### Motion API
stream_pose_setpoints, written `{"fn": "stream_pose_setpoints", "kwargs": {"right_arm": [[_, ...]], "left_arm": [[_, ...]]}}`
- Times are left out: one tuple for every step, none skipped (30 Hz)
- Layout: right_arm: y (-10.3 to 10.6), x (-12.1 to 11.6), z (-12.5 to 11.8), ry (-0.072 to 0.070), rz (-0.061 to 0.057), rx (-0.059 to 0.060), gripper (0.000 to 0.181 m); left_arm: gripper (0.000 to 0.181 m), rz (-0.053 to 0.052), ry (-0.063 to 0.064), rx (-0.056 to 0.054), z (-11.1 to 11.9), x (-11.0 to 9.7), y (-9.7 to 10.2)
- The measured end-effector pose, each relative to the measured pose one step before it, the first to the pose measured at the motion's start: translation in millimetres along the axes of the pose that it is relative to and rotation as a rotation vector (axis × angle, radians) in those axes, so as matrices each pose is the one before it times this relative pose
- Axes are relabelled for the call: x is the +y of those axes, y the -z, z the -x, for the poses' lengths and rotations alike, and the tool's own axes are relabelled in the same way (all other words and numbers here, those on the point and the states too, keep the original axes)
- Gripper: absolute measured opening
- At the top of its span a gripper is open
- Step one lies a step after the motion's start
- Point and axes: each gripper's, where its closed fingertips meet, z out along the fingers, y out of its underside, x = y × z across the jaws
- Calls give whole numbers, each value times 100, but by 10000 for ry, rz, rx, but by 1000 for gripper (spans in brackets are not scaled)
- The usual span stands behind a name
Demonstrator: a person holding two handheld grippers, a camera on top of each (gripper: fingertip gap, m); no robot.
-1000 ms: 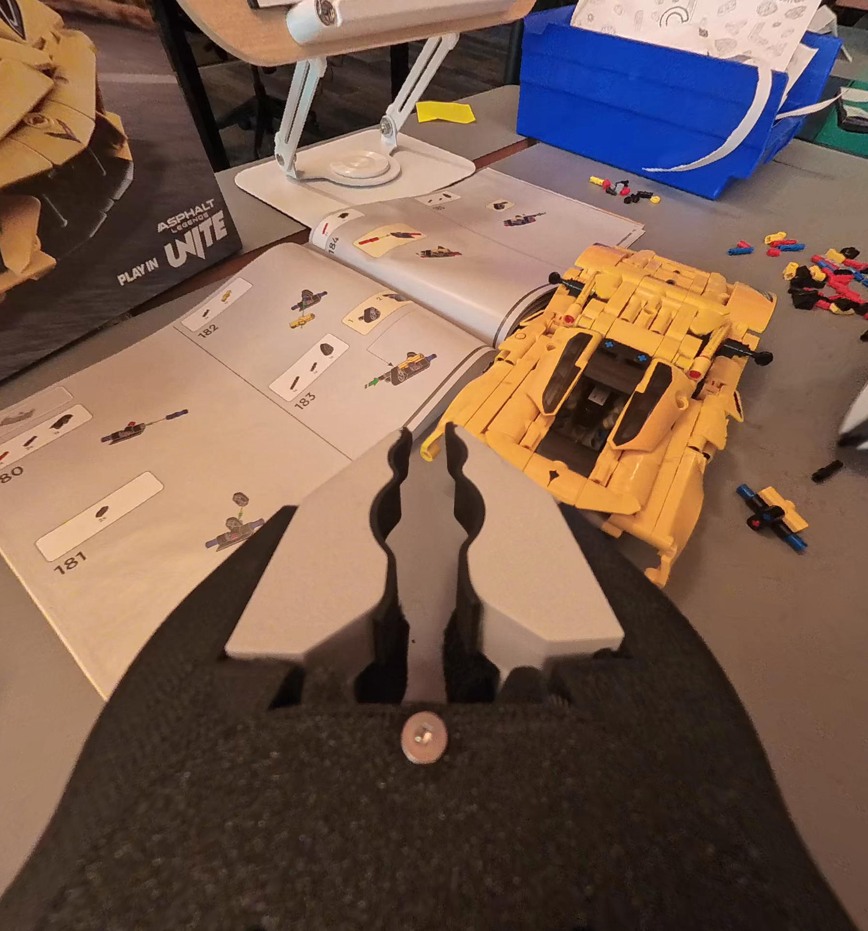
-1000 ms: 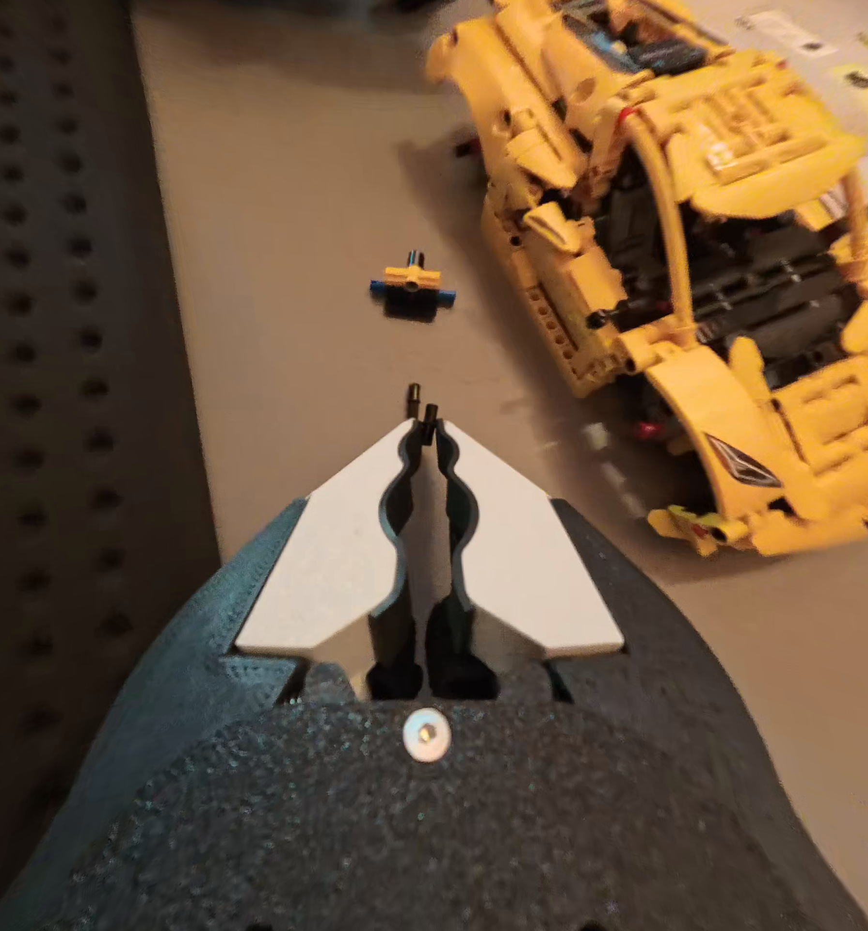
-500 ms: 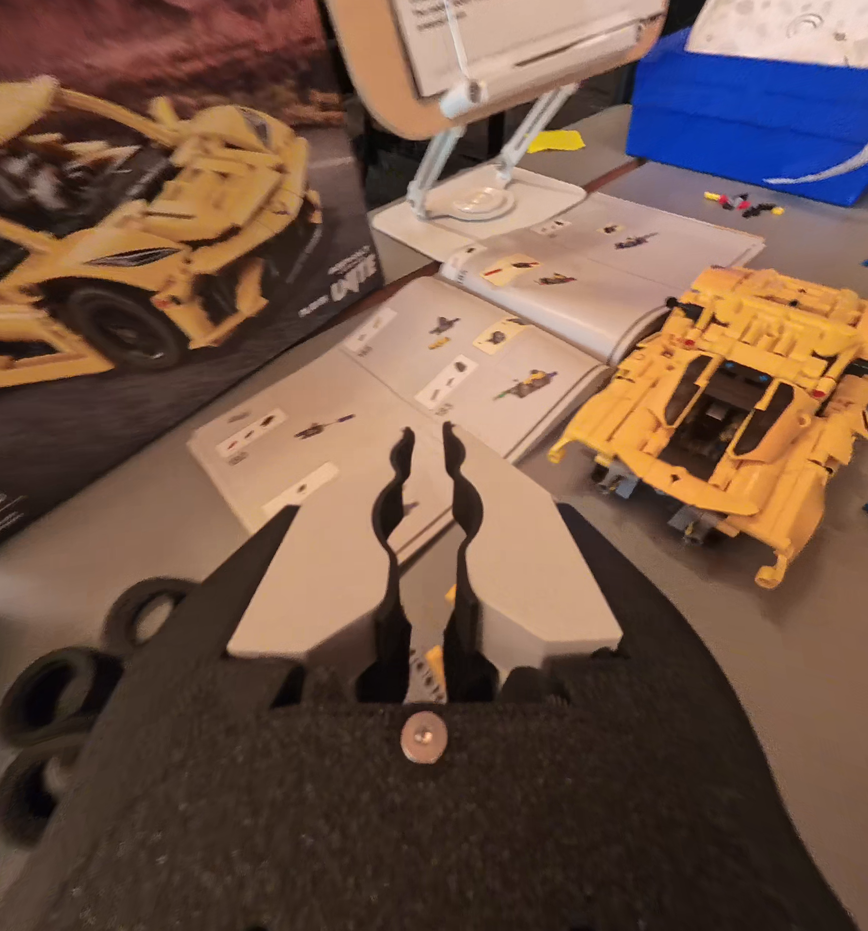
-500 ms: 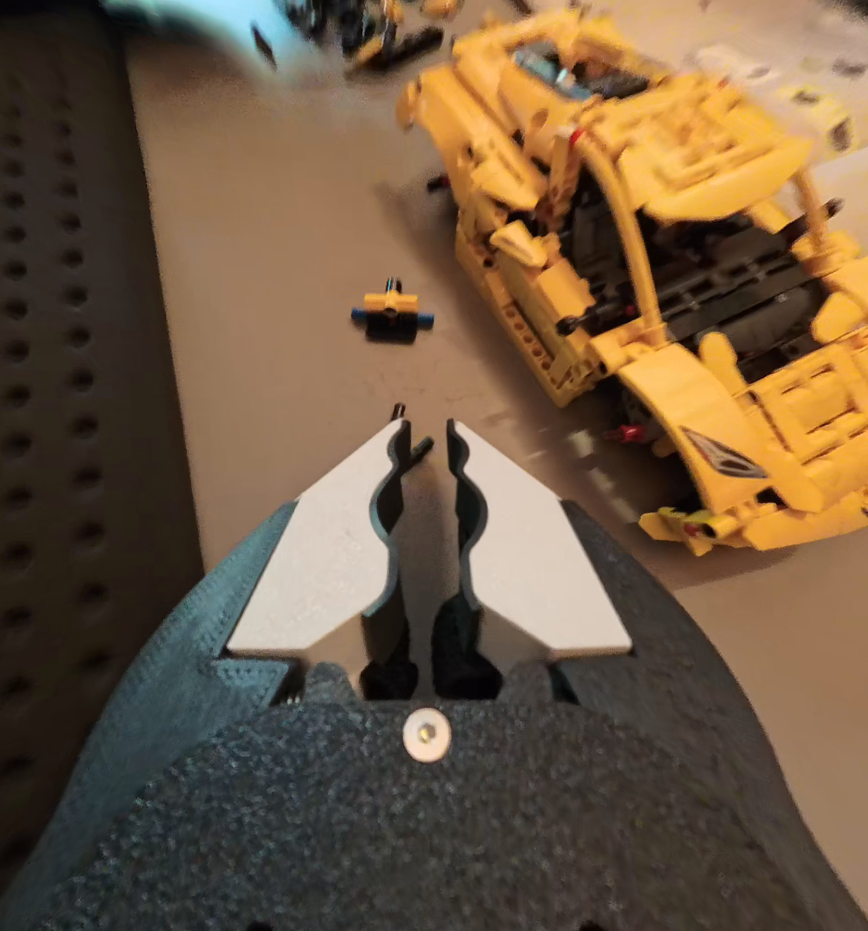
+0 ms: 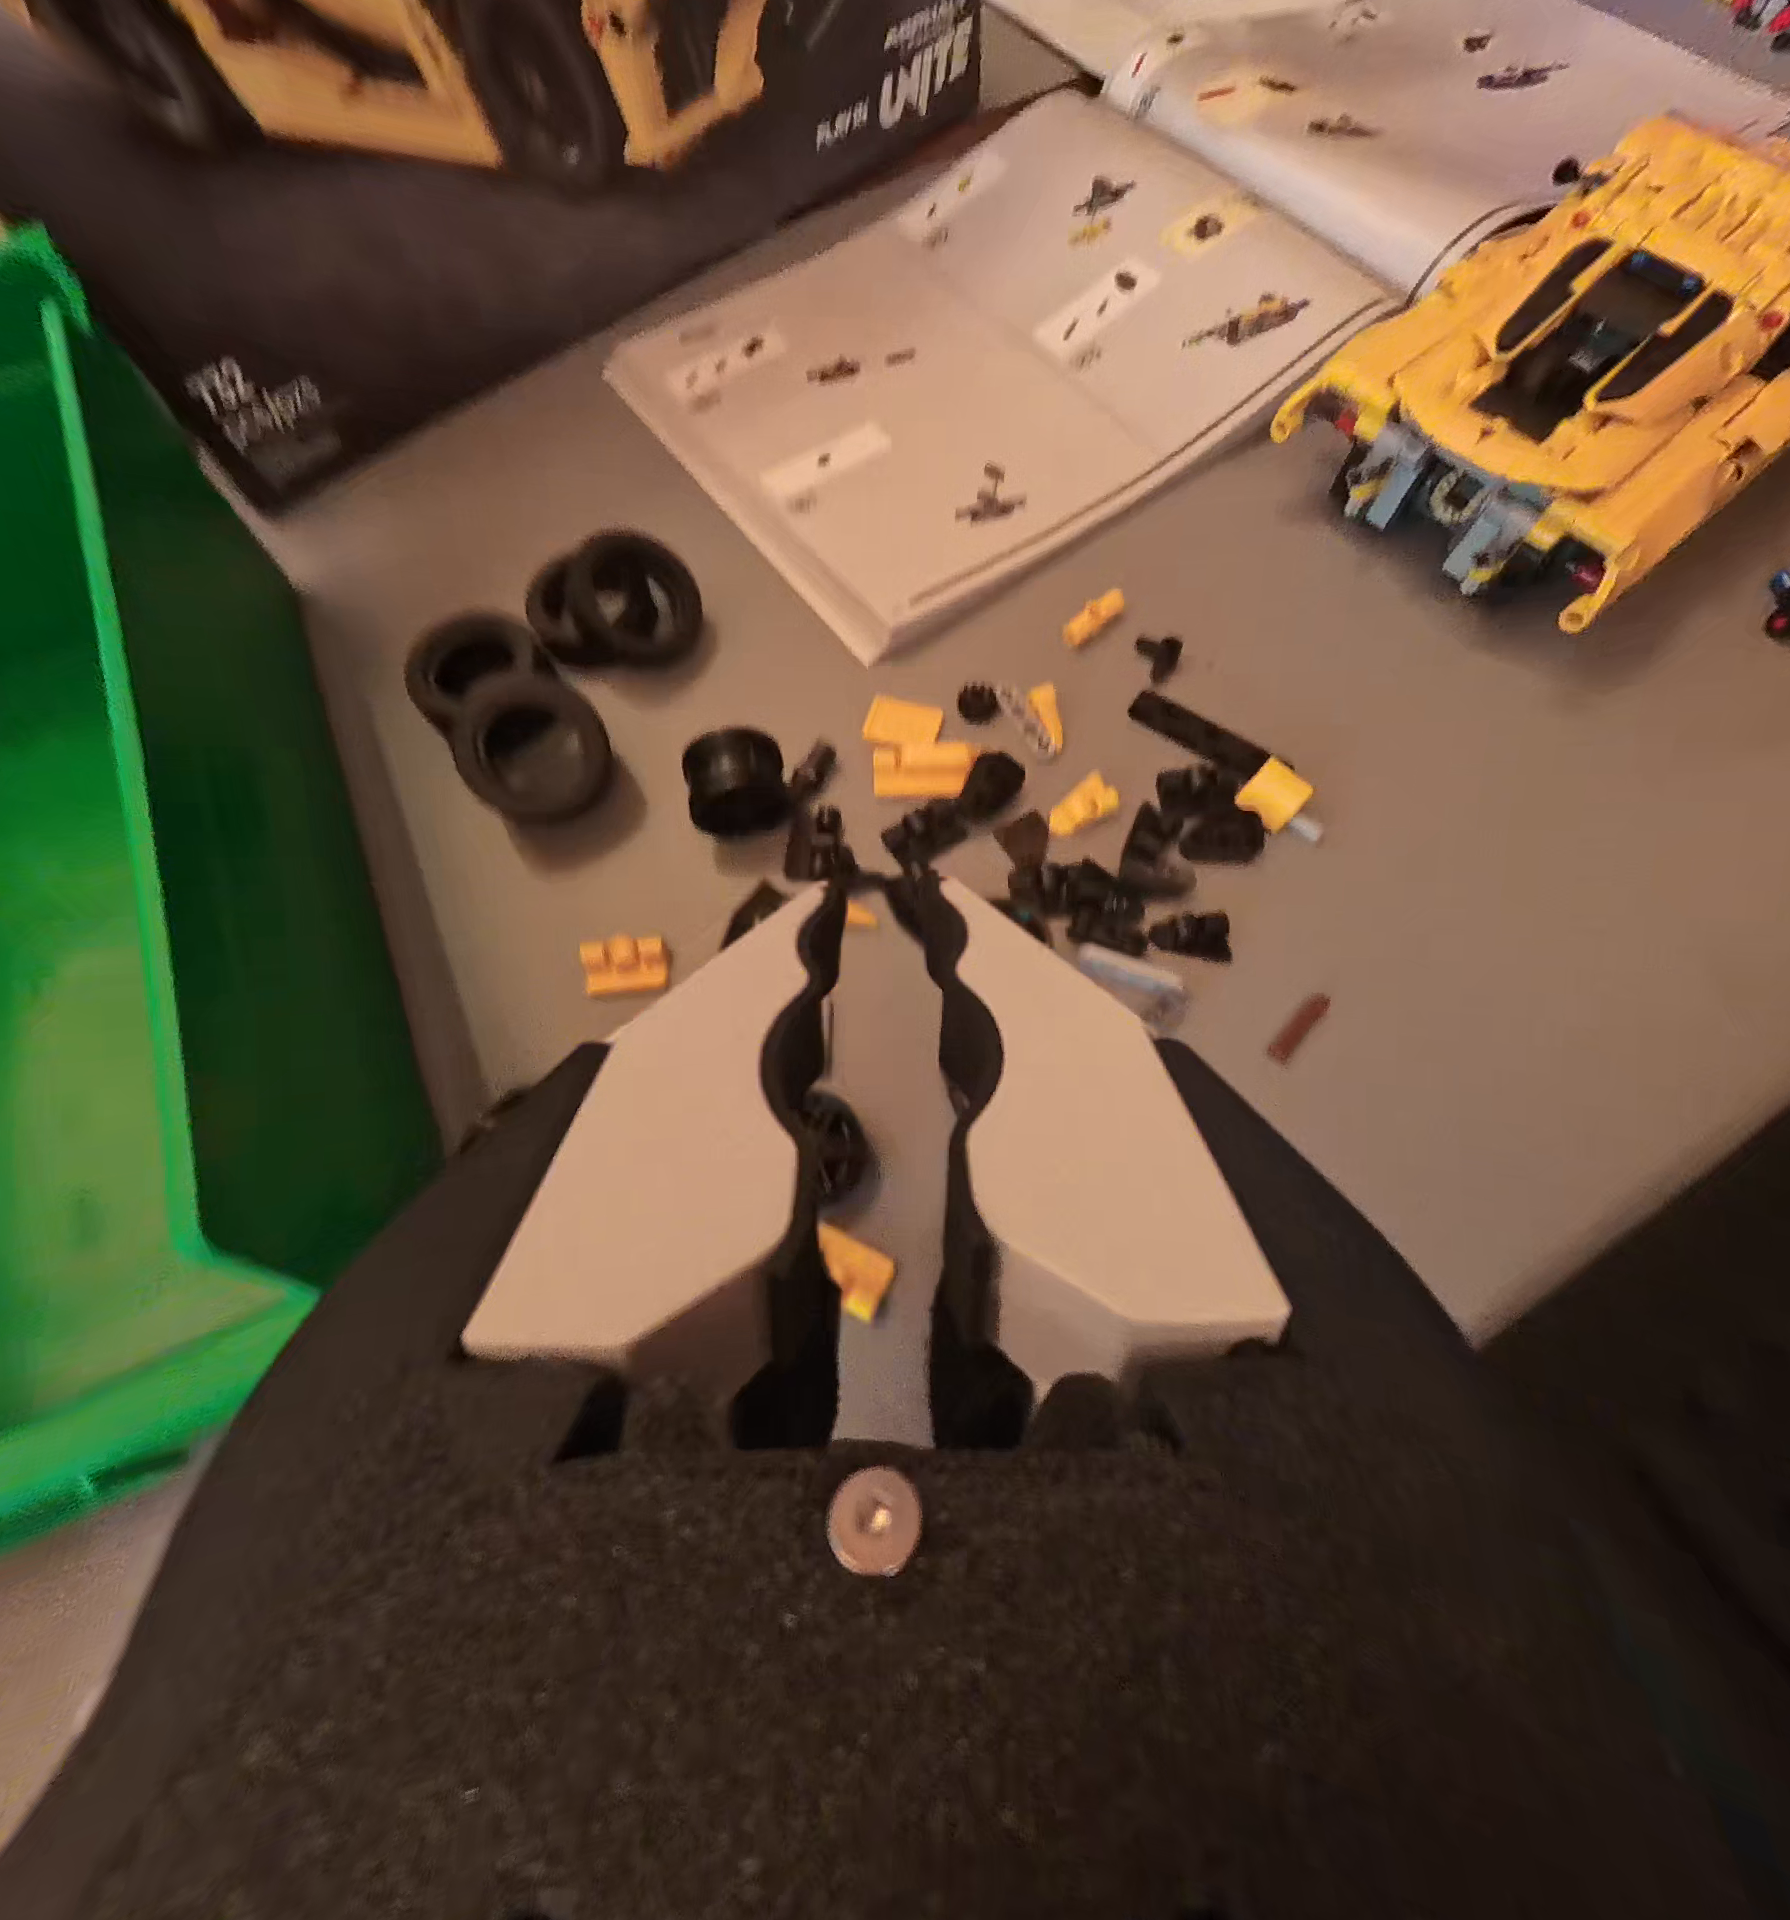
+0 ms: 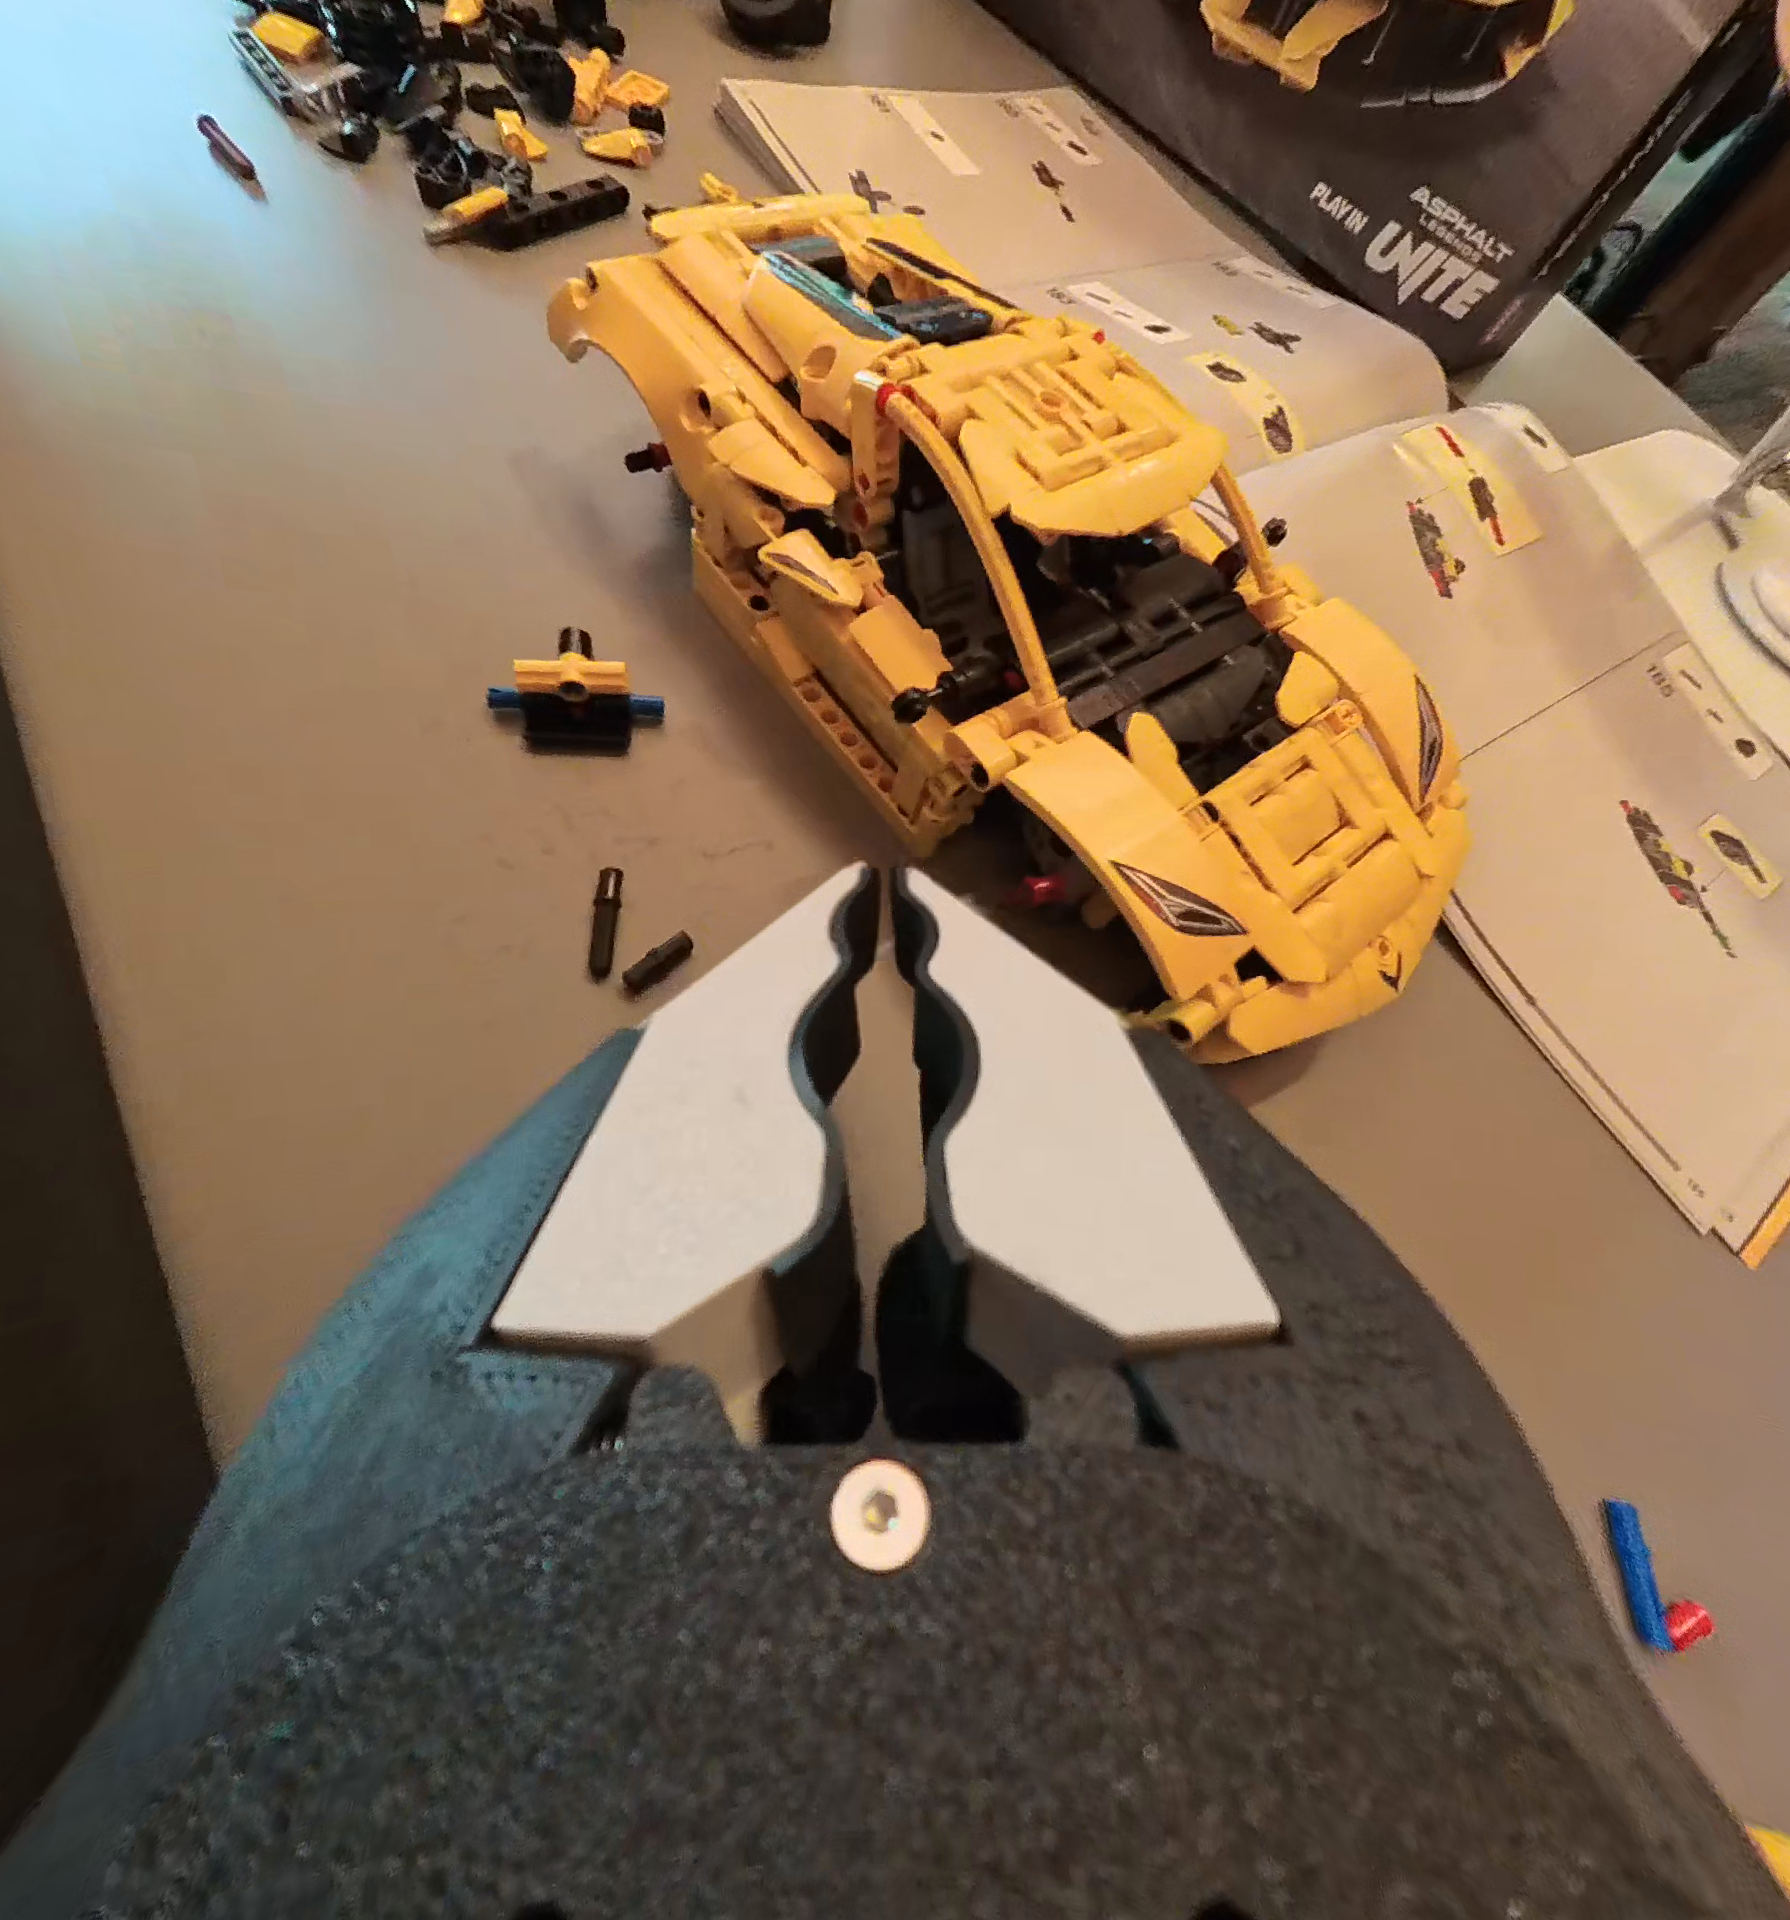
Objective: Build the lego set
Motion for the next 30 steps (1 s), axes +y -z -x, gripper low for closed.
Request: {"fn": "stream_pose_setpoints", "kwargs": {"right_arm": [[-50, 193, 106, -86, 132, -43, 0], [-61, 162, 70, -94, 124, -83, 0], [-37, 90, 13, -122, 86, -62, 0], [26, -15, -21, -87, -3, -48, 0], [59, -101, -69, -68, -72, -2, 0], [76, -99, -113, -57, -66, 28, 0], [46, -26, -95, -68, -32, 18, 0], [6, 50, -65, -70, 12, -9, 0], [-6, 84, -67, -45, 38, 4, 0], [-3, 37, -53, 8, 14, 26, 0], [28, -41, -43, 30, -30, 46, 0], [38, -70, -19, 29, -41, 31, 0], [33, -26, 9, 11, -19, 8, 0], [-8, 36, 24, -5, 5, -17, 0], [-34, 101, 39, -10, 38, -39, 0], [-45, 158, 44, 3, 69, -39, 0], [-25, 124, -31, 40, 65, 22, 0], [5, 33, -24, 68, 11, 46, 0], [35, -56, 8, 55, -40, 31, 0], [31, -72, 41, 27, -47, 0, 0], [33, -77, 16, 0, -39, -5, 0], [8, -69, 18, -18, -32, -20, 0], [-2, -36, -20, -36, -15, -26, 0], [5, -18, -34, -35, 0, -11, 0], [41, -24, -43, -19, -13, 3, 0], [55, -25, -48, -11, -32, 16, 0], [73, -10, -25, -11, -26, 9, 0], [55, -15, -12, -11, -18, 2, 0], [50, -40, -13, -7, -27, 4, 0], [32, -39, 8, -8, -27, -8, 0]], "left_arm": [[15, -2, 218, 92, -67, 821, 293], [13, -222, 116, 229, -346, 480, 231], [11, -363, -181, 209, -412, 246, 192], [11, -403, -323, -52, -200, 101, 160], [11, -299, -340, -173, -111, 105, 101], [11, -62, -86, -137, -166, 275, 4], [11, 71, 209, -8, -286, 337, -141], [11, 125, 346, 33, -251, 281, -232], [11, 206, 376, 21, -129, 296, -261], [11, 256, 380, 21, -42, 259, -298], [11, 200, 370, -18, 61, 104, -329], [11, 156, 336, -123, 240, -4, -311], [11, 134, 190, -101, 225, -31, -258], [12, 96, 62, -35, 116, -74, -172], [12, 14, 67, -66, 152, -186, -101], [13, -73, 101, -69, 153, -269, -16], [13, -111, 120, -5, 65, -306, 37], [13, -98, 115, 63, -47, -251, 62], [14, -66, 96, 69, -87, -158, 75], [14, -27, 55, 30, -47, -62, 64], [15, -12, 17, -35, 59, 16, 46], [15, -20, 24, -98, 178, 4, 50], [15, -25, 67, -89, 194, 13, 50], [16, -22, 102, -1, 75, 2, 57], [16, -48, 124, 30, 33, -44, 87], [16, -75, 120, 26, 35, -102, 132], [16, -64, 80, 22, 22, -91, 177], [16, -43, 39, -35, 111, -78, 219], [16, -16, 2, -86, 183, -60, 258], [16, -4, -12, -105, 213, -47, 295]]}}
